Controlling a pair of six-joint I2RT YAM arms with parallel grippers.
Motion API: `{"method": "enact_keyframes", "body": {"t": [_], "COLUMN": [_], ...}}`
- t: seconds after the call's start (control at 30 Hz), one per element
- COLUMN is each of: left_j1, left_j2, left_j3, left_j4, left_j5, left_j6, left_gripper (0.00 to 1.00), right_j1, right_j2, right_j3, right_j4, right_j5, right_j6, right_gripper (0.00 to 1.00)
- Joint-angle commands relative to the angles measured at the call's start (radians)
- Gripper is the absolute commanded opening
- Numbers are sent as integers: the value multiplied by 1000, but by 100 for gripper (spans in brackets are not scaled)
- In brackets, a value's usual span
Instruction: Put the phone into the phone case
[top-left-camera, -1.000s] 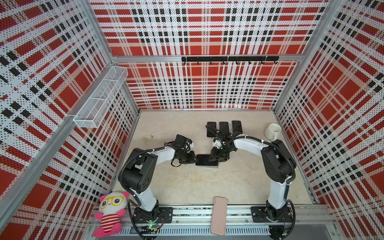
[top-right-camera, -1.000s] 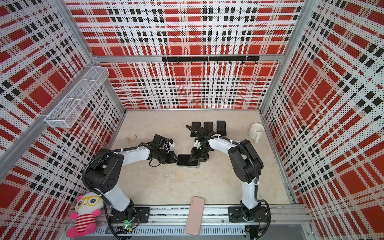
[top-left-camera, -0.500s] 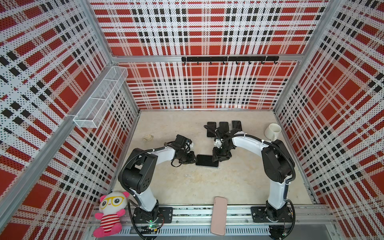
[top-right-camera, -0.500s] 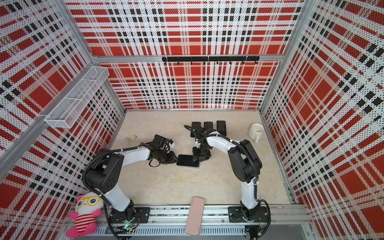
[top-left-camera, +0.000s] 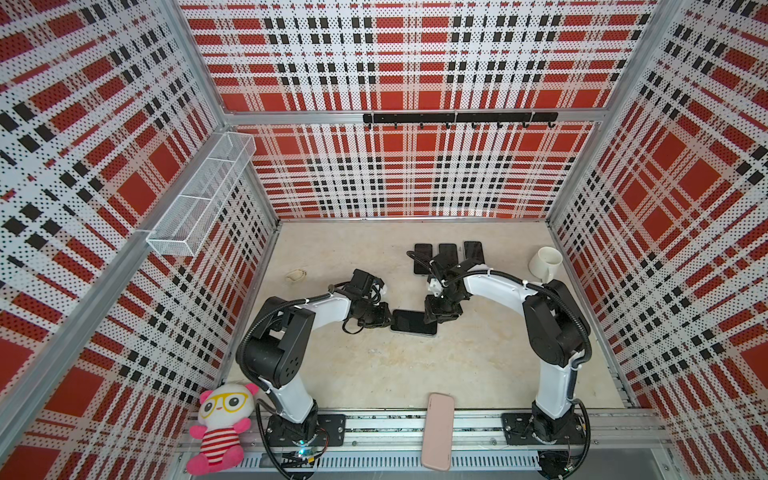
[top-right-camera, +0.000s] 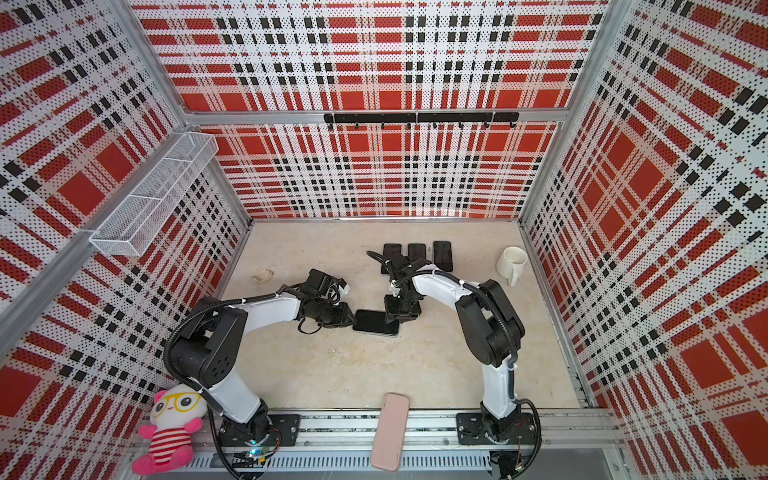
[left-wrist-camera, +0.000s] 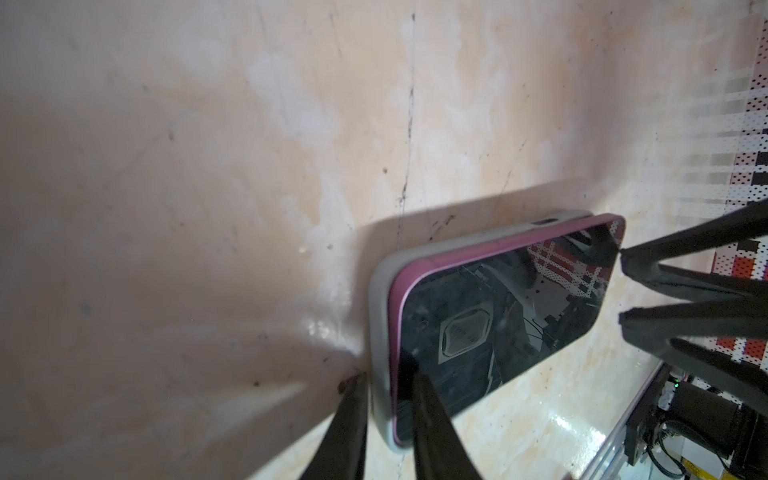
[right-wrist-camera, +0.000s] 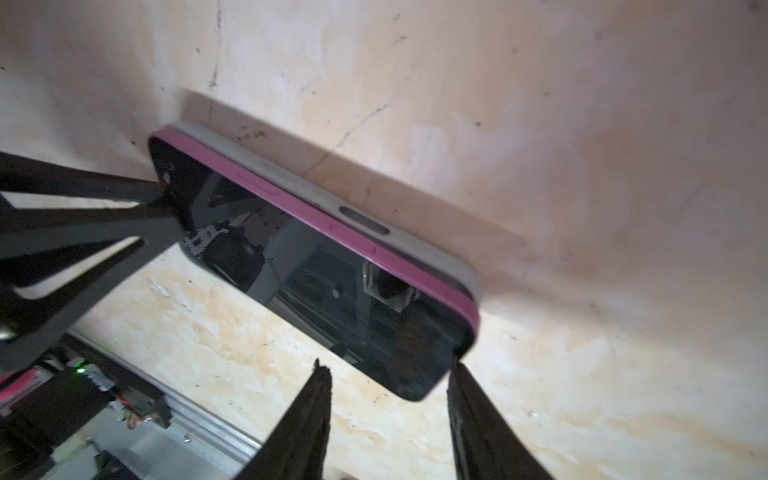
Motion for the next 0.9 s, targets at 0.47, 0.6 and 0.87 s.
{"method": "enact_keyframes", "body": {"t": [0.47,0.6,0.87], "left_j1": [-15,-18,-31], "left_j2": [-11,-3,21], "left_j3": [4,2,-4], "left_j4": [-11,-7,9], "left_j5": [7,11,35], "left_j6": [10,6,-6], "left_gripper": [21,20,17], "right_j1": [8,12,37], "right_j2": [-103,-90,-64], "right_j3": [-219,-235,-260], "right_j4": [187,212,221], "right_j5": [7,-3,-5], "right_j6": [99,111,130], "right_gripper": [31,22,16]}}
